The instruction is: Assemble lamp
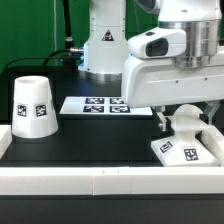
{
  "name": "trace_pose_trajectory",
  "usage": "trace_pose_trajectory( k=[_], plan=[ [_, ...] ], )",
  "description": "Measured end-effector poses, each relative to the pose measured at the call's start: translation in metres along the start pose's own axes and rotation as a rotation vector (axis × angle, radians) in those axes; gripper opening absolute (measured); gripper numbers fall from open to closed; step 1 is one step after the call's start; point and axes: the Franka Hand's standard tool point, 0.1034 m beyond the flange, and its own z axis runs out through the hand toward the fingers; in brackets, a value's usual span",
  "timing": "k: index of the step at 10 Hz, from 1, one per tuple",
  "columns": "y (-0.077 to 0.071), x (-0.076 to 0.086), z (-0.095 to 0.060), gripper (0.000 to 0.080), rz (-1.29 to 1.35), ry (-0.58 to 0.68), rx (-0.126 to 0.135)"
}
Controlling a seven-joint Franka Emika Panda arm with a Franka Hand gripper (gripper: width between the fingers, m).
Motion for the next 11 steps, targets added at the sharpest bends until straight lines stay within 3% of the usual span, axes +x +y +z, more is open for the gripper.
trace_pose_trajectory(
  k=[5, 9, 10, 11],
  plan=[
    [-0.002, 0.015, 0.0, 0.0531, 0.093, 0.019, 0.004],
    [-0.002, 0.015, 0.001, 0.0531, 0.089, 0.017, 0.003],
    [-0.002, 0.015, 0.001, 0.0679, 0.089, 0.017, 0.003],
    [-0.002, 0.015, 0.001, 0.0696, 0.089, 0.017, 0.003]
  ],
)
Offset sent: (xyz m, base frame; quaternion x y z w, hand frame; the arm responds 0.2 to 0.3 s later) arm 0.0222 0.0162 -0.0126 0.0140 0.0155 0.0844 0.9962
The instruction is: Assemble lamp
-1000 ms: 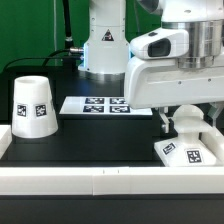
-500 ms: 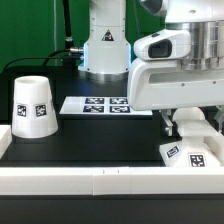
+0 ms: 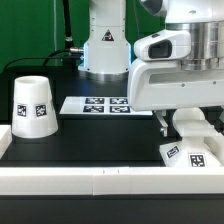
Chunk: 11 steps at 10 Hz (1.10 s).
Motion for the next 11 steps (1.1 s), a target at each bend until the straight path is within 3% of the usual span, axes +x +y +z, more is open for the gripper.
trace_pose_trajectory(
  k=[2, 4, 7, 11],
  plan=[
    [0.011, -0.007, -0.004, 0.0696, -0.034, -0.007, -0.003],
    [0.014, -0.035, -0.02, 0.0698, -0.001, -0.023, -0.01],
    [0.017, -0.064, -0.026, 0.0698, 0.027, -0.041, -0.012],
    [0.017, -0.065, -0.024, 0.0698, 0.072, -0.041, -0.008]
  ],
)
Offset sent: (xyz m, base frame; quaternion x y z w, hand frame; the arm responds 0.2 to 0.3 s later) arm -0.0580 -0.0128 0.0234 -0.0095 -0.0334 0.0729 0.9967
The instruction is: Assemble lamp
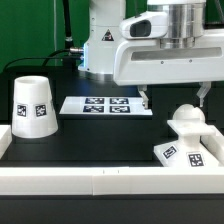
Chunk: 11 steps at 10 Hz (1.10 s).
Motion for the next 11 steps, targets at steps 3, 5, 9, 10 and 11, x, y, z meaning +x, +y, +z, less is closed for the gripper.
trace_pose_trajectory(
  k=[3, 5, 9, 10, 11],
  plan=[
    [-0.016, -0.016, 0.005, 0.0698, 0.148, -0.028, 0.014],
    [-0.02, -0.023, 0.008, 0.0698, 0.153, -0.069, 0.025],
    [-0.021, -0.03, 0.009, 0.0698, 0.127, -0.208, 0.012],
    [-0.025, -0.03, 0.01, 0.0698, 0.103, -0.259, 0.011],
    [-0.028, -0.033, 0.009, 0.0698, 0.098, -0.306, 0.009]
  ],
)
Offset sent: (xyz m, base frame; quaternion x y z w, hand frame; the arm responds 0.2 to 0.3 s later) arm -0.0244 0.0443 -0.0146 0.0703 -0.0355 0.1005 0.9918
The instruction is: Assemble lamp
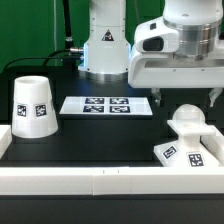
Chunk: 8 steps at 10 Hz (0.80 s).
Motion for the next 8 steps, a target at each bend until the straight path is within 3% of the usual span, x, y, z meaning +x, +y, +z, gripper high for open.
trace_pose_trajectory(
  k=[4, 6, 7, 8],
  plan=[
    [0.004, -0.006, 0.004, 0.0698, 0.015, -0.278, -0.018],
    [-0.003, -0.005, 0.011, 0.0698, 0.02, -0.366, -0.009],
    [-0.006, -0.013, 0.011, 0.0698, 0.038, -0.461, -0.032],
    [-0.006, -0.008, 0.013, 0.0698, 0.029, -0.486, -0.031]
  ],
)
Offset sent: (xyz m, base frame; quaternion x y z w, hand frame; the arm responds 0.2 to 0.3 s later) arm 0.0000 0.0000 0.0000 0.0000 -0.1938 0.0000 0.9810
